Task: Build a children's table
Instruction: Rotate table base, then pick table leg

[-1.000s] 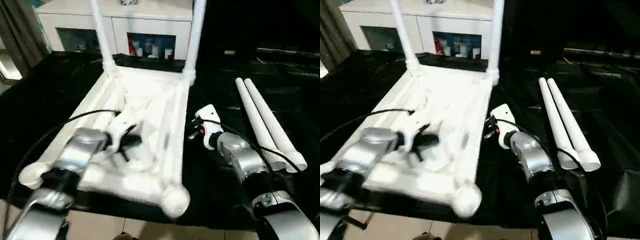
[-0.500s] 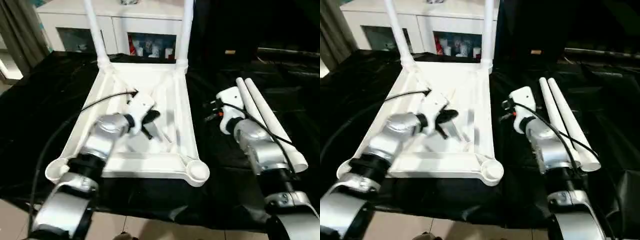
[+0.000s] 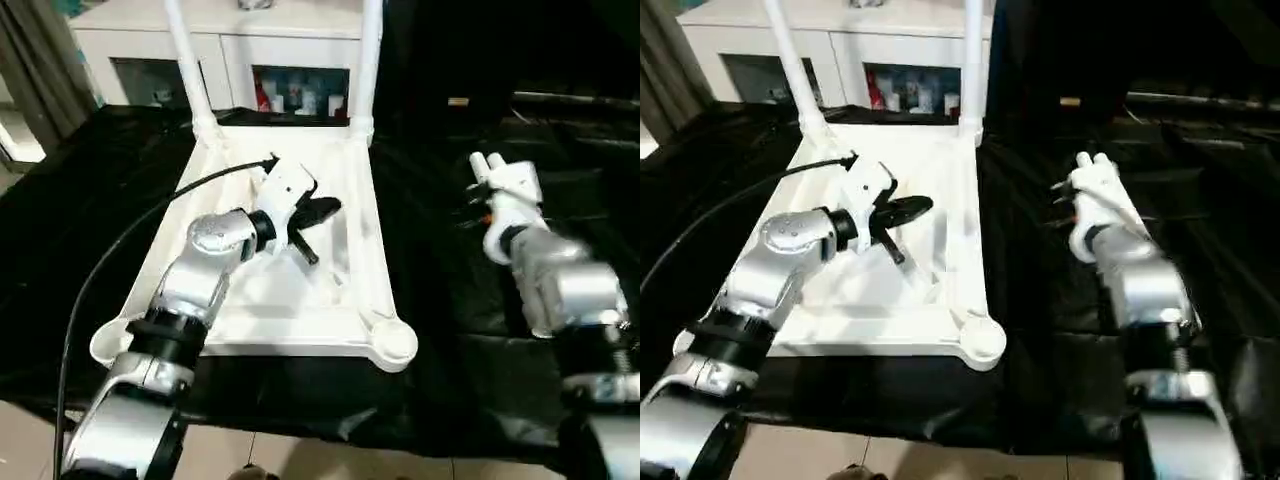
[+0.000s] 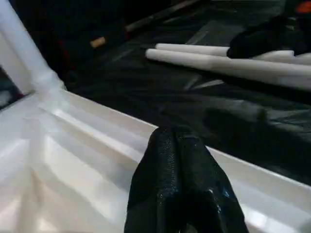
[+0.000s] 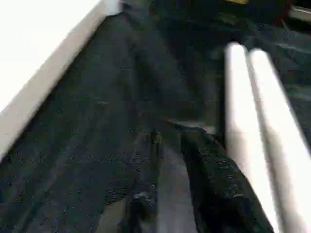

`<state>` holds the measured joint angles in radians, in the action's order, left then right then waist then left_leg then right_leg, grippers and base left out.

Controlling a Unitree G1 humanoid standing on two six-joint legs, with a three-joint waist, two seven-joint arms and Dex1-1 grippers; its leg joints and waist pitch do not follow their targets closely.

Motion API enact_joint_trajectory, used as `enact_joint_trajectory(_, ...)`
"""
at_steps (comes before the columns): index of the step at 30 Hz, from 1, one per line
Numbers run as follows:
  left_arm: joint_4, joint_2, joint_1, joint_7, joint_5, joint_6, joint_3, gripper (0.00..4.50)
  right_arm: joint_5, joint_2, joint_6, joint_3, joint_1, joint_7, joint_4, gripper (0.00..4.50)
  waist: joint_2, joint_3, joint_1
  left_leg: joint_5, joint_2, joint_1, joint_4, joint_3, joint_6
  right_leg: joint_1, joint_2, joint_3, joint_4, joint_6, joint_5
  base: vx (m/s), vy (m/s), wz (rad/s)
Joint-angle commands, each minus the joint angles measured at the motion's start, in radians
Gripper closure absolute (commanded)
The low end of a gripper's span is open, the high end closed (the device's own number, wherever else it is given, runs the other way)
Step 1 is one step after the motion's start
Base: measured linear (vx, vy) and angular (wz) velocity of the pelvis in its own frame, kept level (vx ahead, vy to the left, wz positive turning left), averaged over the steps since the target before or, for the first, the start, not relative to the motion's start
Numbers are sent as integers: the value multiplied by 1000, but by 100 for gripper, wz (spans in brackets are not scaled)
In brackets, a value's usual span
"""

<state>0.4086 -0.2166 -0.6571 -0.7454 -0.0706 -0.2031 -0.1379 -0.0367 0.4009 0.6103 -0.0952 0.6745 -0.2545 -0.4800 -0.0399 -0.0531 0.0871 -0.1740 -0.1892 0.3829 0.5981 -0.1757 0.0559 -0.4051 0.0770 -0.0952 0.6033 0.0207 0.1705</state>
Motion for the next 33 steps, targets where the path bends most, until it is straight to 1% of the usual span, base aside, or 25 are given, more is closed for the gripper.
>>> enact_joint_trajectory(1,-72,-13,18,-23,-19,-50,-12,450,11,18,45,-18,47,14,-57,322,12,78,0,-139,-33,-17,-57,8,-27,63,70,54,-61,222,146,0,0,0)
enact_joint_trajectory(2,-76,-14,20,-25,-19,-53,-13,450,10,19,49,-19,50,14,-60,322,10,77,-1,-132,-31,-14,-57,8,-33,65,68,53,-62,221,145,0,0,0)
enact_joint_trajectory(3,-122,-27,40,-47,-24,-83,-25,450,11,29,79,-14,79,10,-99,314,9,77,0,-135,-32,-16,-55,7,-35,62,67,53,-64,217,149,0,0,0)
enact_joint_trajectory(4,-143,-32,49,-57,-29,-97,-30,450,14,34,89,-10,93,9,-120,302,15,78,-3,-126,-34,-14,-57,10,-38,66,69,52,-58,223,145,0,0,0)
enact_joint_trajectory(5,-172,-37,61,-67,-36,-120,-36,450,14,40,106,-6,116,6,-160,283,16,76,-3,-133,-35,-17,-56,7,-38,62,69,53,-61,224,157,0,0,0)
enact_joint_trajectory(6,-180,-39,64,-70,-38,-127,-38,450,14,42,111,-5,122,4,-171,283,13,75,-3,-139,-34,-17,-55,6,-37,61,68,52,-63,224,174,0,0,0)
enact_joint_trajectory(7,-204,-45,72,-85,-45,-149,-46,450,17,46,121,-3,137,4,-201,280,18,74,-3,-144,-33,-17,-55,4,-38,59,66,53,-66,219,184,0,0,0)
enact_joint_trajectory(8,-247,-57,87,-113,-59,-179,-61,450,17,51,127,-4,158,1,-247,275,16,75,0,-142,-35,-18,-56,6,-33,60,69,52,-62,220,190,0,0,0)
enact_joint_trajectory(9,-265,-63,93,-125,-65,-189,-68,450,15,52,128,-5,166,-1,-264,263,15,75,-1,-143,-36,-18,-55,7,-30,59,69,52,-61,222,191,0,0,0)
enact_joint_trajectory(10,-295,-73,103,-143,-76,-211,-79,450,15,54,122,-9,175,6,-292,248,20,74,0,-146,-36,-17,-55,5,-28,58,69,53,-62,219,198,0,0,0)
enact_joint_trajectory(11,-310,-77,108,-152,-81,-222,-84,450,16,54,118,-11,179,10,-305,240,17,74,0,-146,-36,-18,-55,5,-26,57,69,52,-61,219,199,0,0,0)
enact_joint_trajectory(13,-351,-94,121,-177,-93,-249,-100,450,21,60,113,-14,191,16,-341,236,21,72,-1,-159,-35,-17,-55,4,-22,56,68,52,-63,213,216,0,0,0)
enact_joint_trajectory(15,-363,-98,125,-182,-95,-259,-103,450,23,62,109,-19,194,22,-352,218,19,70,-1,-170,-34,-18,-55,4,-18,55,67,52,-66,204,237,0,0,0)
enact_joint_trajectory(16,-368,-101,126,-184,-95,-265,-105,450,24,64,107,-20,194,21,-357,196,20,70,-2,-175,-33,-17,-56,5,-14,56,67,52,-66,198,248,0,0,0)
enact_joint_trajectory(20,-409,-115,135,-190,-100,-307,-110,450,25,78,92,-20,215,21,-417,181,20,70,-3,-178,-32,-16,-55,5,-9,55,66,51,-66,188,257,0,0,0)
enact_joint_trajectory(21,-417,-119,136,-189,-103,-315,-111,450,24,81,89,-20,220,19,-429,156,18,70,-3,-176,-31,-16,-54,5,-11,55,64,51,-66,188,254,0,0,0)
enact_joint_trajectory(22,-421,-122,136,-189,-105,-321,-112,450,23,83,84,-22,222,22,-437,156,18,71,-3,-172,-30,-15,-54,5,-13,56,64,51,-66,189,247,0,0,0)
enact_joint_trajectory(23,-424,-126,135,-189,-108,-325,-113,450,22,85,80,-23,225,23,-444,139,18,72,-3,-171,-31,-15,-54,5,-13,56,65,51,-66,191,245,0,0,0)
enact_joint_trajectory(25,-425,-130,133,-189,-110,-330,-114,450,21,87,72,-24,229,22,-453,139,19,73,-3,-160,-30,-13,-53,5,-16,58,64,51,-63,195,227,0,0,0)
enact_joint_trajectory(27,-423,-133,131,-190,-107,-331,-116,450,19,88,69,-24,229,19,-455,112,19,72,-4,-162,-30,-14,-52,4,-20,56,63,50,-64,198,228,0,0,0)
enact_joint_trajectory(28,-424,-134,131,-190,-106,-331,-116,450,19,88,69,-24,229,18,-454,104,15,72,-4,-165,-30,-14,-52,5,-19,56,62,49,-65,196,230,0,0,0)
enact_joint_trajectory(29,-424,-135,131,-190,-105,-330,-116,450,18,88,69,-24,229,16,-453,104,17,72,-4,-166,-30,-15,-52,5,-19,56,62,49,-64,197,229,0,0,0)
enact_joint_trajectory(30,-426,-136,131,-191,-103,-332,-116,450,17,88,70,-24,230,14,-456,85,16,72,-4,-168,-30,-15,-53,5,-18,56,62,49,-65,197,232,0,0,0)
enact_joint_trajectory(32,-433,-138,132,-192,-104,-340,-117,450,16,90,64,-21,236,12,-470,85,16,73,-3,-169,-31,-16,-52,5,-17,56,63,50,-64,198,231,0,0,0)
enact_joint_trajectory(33,-435,-139,132,-192,-104,-342,-117,450,14,90,64,-21,239,10,-474,57,16,73,-4,-168,-30,-15,-52,4,-17,56,62,50,-64,199,230,0,0,0)
